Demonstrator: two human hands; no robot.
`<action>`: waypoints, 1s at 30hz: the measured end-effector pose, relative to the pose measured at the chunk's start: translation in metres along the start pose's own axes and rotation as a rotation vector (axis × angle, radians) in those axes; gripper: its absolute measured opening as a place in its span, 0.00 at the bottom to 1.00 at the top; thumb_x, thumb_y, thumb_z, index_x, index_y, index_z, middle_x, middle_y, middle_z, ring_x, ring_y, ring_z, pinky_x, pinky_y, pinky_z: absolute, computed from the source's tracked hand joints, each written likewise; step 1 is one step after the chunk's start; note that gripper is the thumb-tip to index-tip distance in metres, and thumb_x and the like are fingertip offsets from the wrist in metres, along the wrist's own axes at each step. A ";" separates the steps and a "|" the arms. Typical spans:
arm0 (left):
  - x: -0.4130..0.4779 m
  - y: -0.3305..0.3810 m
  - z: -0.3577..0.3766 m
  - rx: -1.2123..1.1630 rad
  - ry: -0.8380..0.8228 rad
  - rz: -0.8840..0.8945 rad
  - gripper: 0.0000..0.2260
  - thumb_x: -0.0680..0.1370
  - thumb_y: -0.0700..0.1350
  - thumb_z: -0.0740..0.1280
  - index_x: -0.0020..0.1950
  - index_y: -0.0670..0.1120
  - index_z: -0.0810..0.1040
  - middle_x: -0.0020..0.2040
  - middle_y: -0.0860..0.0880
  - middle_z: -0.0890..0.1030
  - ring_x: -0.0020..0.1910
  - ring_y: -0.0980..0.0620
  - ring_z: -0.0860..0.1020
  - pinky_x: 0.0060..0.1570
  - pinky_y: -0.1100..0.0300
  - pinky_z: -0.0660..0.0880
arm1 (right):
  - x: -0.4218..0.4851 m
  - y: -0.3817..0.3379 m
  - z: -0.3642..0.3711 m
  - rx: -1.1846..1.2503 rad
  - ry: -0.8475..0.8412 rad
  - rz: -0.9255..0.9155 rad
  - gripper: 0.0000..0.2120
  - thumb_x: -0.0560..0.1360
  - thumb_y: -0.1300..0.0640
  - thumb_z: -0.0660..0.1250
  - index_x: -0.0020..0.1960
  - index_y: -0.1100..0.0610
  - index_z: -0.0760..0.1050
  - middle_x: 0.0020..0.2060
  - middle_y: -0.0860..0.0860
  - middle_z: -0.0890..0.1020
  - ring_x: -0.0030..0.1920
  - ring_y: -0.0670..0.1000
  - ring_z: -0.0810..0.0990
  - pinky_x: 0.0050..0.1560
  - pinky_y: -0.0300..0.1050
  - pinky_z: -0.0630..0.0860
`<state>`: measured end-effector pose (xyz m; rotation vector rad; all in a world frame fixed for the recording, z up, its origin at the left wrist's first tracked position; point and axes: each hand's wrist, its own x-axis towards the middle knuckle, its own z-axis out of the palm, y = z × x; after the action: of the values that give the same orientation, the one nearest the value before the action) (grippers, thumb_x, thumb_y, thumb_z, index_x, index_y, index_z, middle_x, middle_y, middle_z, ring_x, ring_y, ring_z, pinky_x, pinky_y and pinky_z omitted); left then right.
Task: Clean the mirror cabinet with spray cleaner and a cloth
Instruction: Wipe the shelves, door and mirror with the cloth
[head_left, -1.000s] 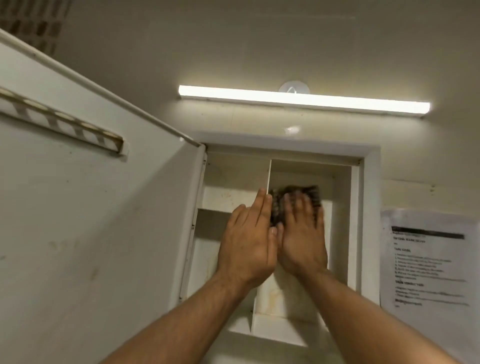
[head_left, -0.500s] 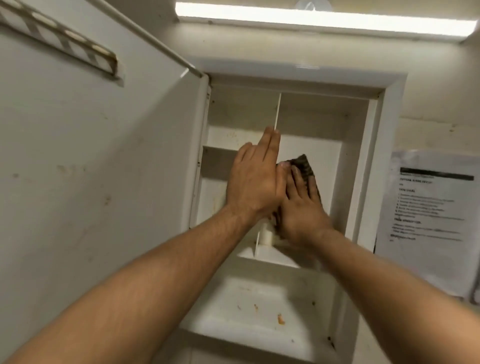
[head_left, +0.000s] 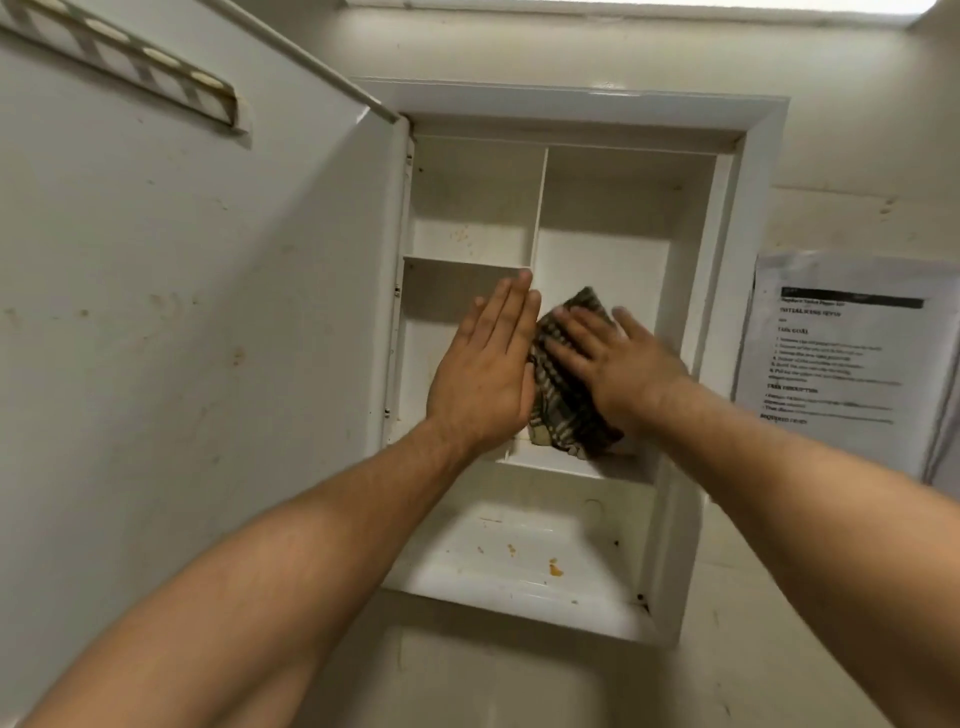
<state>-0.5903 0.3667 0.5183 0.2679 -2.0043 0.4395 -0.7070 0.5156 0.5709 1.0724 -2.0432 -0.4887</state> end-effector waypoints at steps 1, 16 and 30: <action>-0.007 0.002 0.004 0.008 -0.007 0.000 0.34 0.83 0.51 0.53 0.84 0.41 0.41 0.84 0.42 0.37 0.83 0.47 0.37 0.82 0.48 0.39 | 0.004 0.009 -0.010 0.033 -0.002 0.096 0.43 0.83 0.43 0.59 0.82 0.49 0.31 0.81 0.56 0.30 0.82 0.58 0.33 0.82 0.60 0.40; -0.038 -0.002 -0.002 -0.037 -0.062 0.065 0.33 0.84 0.57 0.48 0.85 0.42 0.46 0.85 0.44 0.44 0.84 0.46 0.45 0.81 0.39 0.46 | -0.024 -0.020 -0.013 0.148 -0.262 -0.099 0.12 0.78 0.55 0.67 0.60 0.50 0.81 0.46 0.50 0.81 0.46 0.55 0.80 0.44 0.48 0.76; -0.034 -0.016 -0.016 -0.186 0.053 0.050 0.30 0.84 0.56 0.53 0.83 0.42 0.57 0.84 0.43 0.54 0.83 0.45 0.54 0.82 0.43 0.48 | -0.007 -0.073 -0.021 0.833 -0.094 0.199 0.08 0.76 0.60 0.68 0.55 0.57 0.78 0.49 0.55 0.84 0.50 0.58 0.82 0.48 0.49 0.78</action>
<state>-0.5562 0.3589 0.4976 0.0897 -1.9874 0.2865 -0.6502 0.4795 0.5355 1.2858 -2.4664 0.4777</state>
